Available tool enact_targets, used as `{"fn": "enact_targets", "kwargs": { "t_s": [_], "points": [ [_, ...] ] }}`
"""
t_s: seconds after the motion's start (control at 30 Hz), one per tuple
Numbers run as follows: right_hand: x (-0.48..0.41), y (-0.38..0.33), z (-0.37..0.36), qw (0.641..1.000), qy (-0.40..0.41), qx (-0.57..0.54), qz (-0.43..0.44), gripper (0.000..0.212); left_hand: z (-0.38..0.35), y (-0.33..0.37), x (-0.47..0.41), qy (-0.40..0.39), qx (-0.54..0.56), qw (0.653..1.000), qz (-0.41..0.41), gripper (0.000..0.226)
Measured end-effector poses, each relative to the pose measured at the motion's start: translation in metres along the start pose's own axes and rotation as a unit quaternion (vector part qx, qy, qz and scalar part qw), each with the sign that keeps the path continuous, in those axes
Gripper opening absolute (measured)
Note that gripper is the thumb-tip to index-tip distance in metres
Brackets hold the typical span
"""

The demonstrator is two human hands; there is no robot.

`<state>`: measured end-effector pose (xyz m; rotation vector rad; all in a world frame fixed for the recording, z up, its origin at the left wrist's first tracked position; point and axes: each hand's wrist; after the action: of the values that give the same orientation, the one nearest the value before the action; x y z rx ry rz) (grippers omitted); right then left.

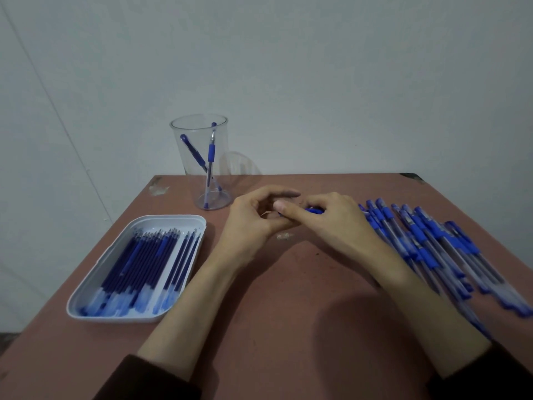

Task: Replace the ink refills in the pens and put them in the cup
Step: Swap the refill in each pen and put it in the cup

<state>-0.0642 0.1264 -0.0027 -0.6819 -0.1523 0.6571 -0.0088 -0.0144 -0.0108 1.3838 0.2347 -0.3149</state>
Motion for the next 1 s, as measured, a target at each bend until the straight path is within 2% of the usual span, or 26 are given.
{"fn": "enact_targets", "kwargs": {
  "t_s": [0.1, 0.17, 0.3, 0.63, 0.87, 1.0],
  "points": [
    [0.0025, -0.0028, 0.0024, 0.999, 0.011, -0.042, 0.013, 0.044, -0.0008, 0.0006, 0.0005, -0.007, 0.019, 1.0, -0.006, 0.035],
    [0.0037, -0.0041, 0.0035, 0.997, 0.026, -0.064, 0.021, 0.033, -0.0008, 0.0011, 0.0007, -0.008, 0.023, 1.0, -0.01, 0.035],
    [0.0045, -0.0061, 0.0032, 0.997, 0.053, -0.057, 0.027, 0.036, -0.0005, 0.0015, 0.0006, -0.002, 0.022, 1.0, -0.011, 0.036],
    [0.0043, -0.0077, 0.0018, 0.996, 0.062, -0.047, 0.042, 0.04, 0.0008, 0.0001, 0.0005, 0.009, 0.008, 1.0, 0.001, 0.035],
    [0.0034, -0.0056, -0.0006, 0.996, 0.065, -0.047, 0.041, 0.036, 0.0001, -0.0004, 0.0003, 0.017, 0.005, 1.0, -0.005, 0.034],
    [-0.003, -0.001, -0.0019, 0.992, 0.088, -0.048, 0.082, 0.028, 0.0031, -0.0028, -0.0019, 0.046, -0.045, 0.998, -0.001, 0.043]
  ]
}}
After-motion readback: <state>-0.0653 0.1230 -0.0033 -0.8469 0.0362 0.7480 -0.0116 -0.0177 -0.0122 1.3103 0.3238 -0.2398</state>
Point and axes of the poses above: each hand's wrist, its own x-axis away from the middle knuckle, its own z-axis out of the back of the hand, y = z × x, and after that the axes turned 15 degrees about -y, right-handed
